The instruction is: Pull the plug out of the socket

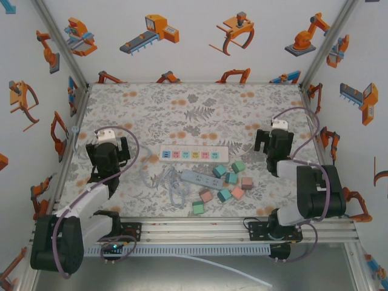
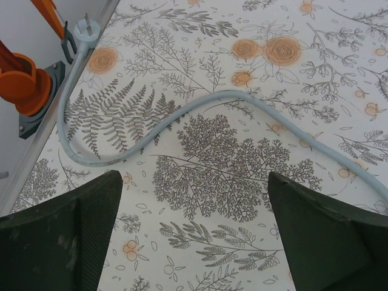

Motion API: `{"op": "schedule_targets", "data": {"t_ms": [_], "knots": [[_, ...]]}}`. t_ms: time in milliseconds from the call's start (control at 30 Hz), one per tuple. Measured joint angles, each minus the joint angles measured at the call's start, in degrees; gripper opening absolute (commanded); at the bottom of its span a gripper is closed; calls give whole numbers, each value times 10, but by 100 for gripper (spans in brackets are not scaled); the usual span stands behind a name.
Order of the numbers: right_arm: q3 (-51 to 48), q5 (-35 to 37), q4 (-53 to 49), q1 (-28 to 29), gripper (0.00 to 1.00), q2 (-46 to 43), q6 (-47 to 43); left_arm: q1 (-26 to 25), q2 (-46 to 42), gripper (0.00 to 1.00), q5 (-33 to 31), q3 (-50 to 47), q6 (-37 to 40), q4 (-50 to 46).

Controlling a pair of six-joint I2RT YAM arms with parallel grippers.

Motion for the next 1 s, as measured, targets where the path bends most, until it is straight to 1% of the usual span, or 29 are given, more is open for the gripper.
{"op": "schedule_targets", "data": {"t_ms": [233,267,500,567,700,733,833,1000], "knots": [[-45,-41,99,-30,96,34,-3,16,56,97,23,0,-1,55],[-48,-40,102,-31,99,35,-1,19,66,97,27,0,-2,64],[-48,-37,132,-31,99,36,7,47,156,97,57,9,-10,116],[-48,-37,133,-31,99,36,7,59,183,97,76,21,-17,126],[-48,-37,133,-31,99,36,7,75,273,97,114,38,-24,199],[-48,-37,133,-31,99,36,7,75,285,97,124,41,-24,193],[-48,-39,133,-31,99,36,7,75,293,97,144,43,-24,201],[-48,-39,133,-31,99,36,7,75,292,97,156,46,-24,210]]}}
